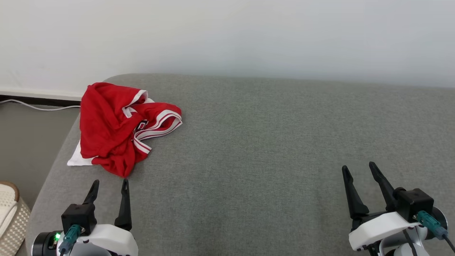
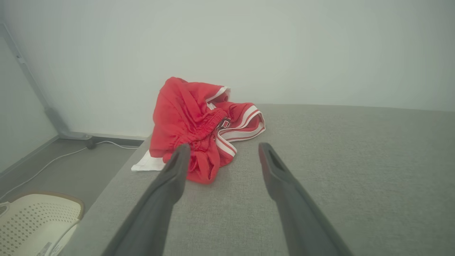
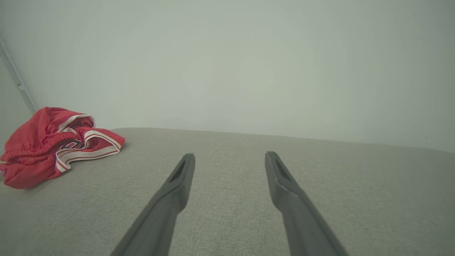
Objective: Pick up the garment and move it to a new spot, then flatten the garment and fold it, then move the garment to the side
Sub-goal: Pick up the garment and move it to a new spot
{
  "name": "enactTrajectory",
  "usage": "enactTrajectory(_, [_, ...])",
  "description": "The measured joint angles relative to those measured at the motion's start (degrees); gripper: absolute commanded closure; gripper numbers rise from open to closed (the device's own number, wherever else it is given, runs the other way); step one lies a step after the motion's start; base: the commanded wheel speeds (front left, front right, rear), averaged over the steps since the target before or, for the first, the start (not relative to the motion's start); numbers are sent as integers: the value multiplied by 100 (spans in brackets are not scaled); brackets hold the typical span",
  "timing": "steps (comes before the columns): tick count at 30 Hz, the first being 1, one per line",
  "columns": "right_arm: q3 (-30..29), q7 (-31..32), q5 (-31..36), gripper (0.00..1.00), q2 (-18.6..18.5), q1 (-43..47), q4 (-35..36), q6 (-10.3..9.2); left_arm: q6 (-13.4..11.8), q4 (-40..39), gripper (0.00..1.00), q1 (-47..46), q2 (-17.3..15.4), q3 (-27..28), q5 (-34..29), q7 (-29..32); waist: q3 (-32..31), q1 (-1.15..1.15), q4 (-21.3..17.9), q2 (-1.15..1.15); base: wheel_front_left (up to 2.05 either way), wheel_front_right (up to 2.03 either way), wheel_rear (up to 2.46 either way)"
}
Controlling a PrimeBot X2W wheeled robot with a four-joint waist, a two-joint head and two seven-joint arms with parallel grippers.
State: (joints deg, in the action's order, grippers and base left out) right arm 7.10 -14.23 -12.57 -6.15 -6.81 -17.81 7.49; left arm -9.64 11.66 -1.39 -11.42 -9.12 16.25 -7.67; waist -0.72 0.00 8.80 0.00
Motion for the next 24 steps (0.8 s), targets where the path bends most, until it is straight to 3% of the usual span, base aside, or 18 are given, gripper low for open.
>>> enactTrajectory(13, [77,0,3,0,31,-1,19,0,-10,45,0,1,91,0,103,-60,59,0,773,0,0,0,0])
enactTrajectory(24, [93,0,3,0,38,-1,-4,0,-9,163,0,-3,100,-44,163,-100,57,0,913,0,0,0,0])
